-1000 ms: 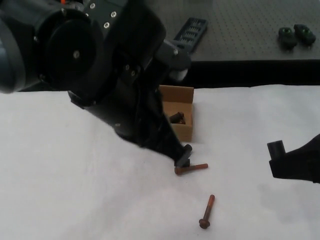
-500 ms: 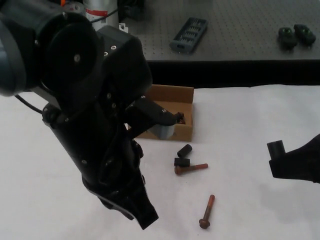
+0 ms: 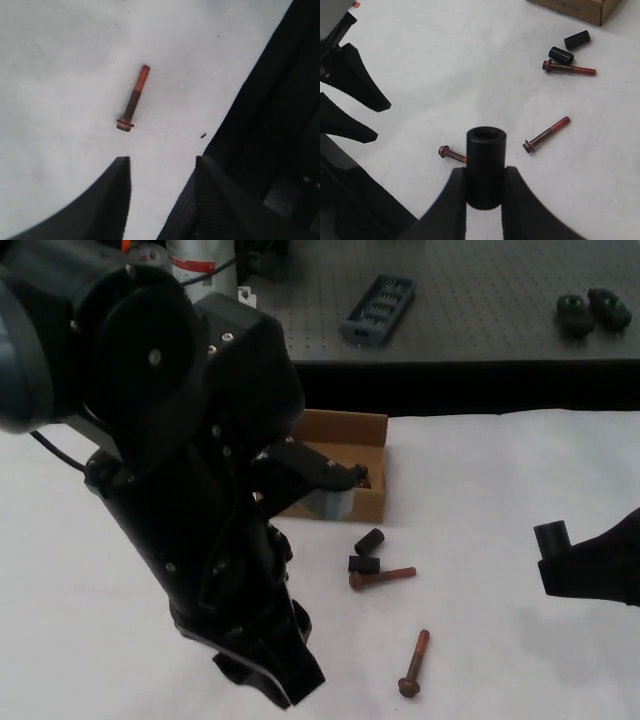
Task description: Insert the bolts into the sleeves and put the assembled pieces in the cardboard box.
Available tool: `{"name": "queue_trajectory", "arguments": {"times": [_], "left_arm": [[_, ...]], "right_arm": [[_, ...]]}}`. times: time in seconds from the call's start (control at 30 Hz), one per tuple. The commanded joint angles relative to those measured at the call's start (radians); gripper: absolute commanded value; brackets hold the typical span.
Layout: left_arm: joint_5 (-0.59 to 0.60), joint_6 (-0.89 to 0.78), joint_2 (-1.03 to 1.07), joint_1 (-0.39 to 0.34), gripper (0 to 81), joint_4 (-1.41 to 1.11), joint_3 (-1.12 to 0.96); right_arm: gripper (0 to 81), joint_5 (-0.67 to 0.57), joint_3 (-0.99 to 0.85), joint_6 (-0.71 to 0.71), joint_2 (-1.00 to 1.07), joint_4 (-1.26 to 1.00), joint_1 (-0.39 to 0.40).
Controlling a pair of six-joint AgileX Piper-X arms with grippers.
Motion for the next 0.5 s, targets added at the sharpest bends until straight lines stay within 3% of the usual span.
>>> {"name": "queue_trajectory", "arguments": {"times": [0.0, 0.13, 0.27, 0.47], "left_arm": [[0.014, -0.016, -0.008, -0.033, 30.2, 0.022, 0.022], [-0.012, -0.132, -0.008, -0.087, 30.2, -0.009, 0.090], [-0.140, -0.221, -0.008, -0.109, 30.2, -0.117, 0.154], [-0.228, 0.159, -0.005, -0.109, 30.2, -0.361, 0.249]], "right_arm": [[2.8, -0.017, -0.003, 0.000, 0.005, -0.006, -0.006], [2.8, -0.017, -0.003, 0.000, 0.005, -0.006, -0.006], [2.8, -0.017, -0.003, 0.000, 0.005, -0.006, -0.006], [2.8, -0.028, -0.003, 0.000, 0.005, -0.006, -0.006]]}}
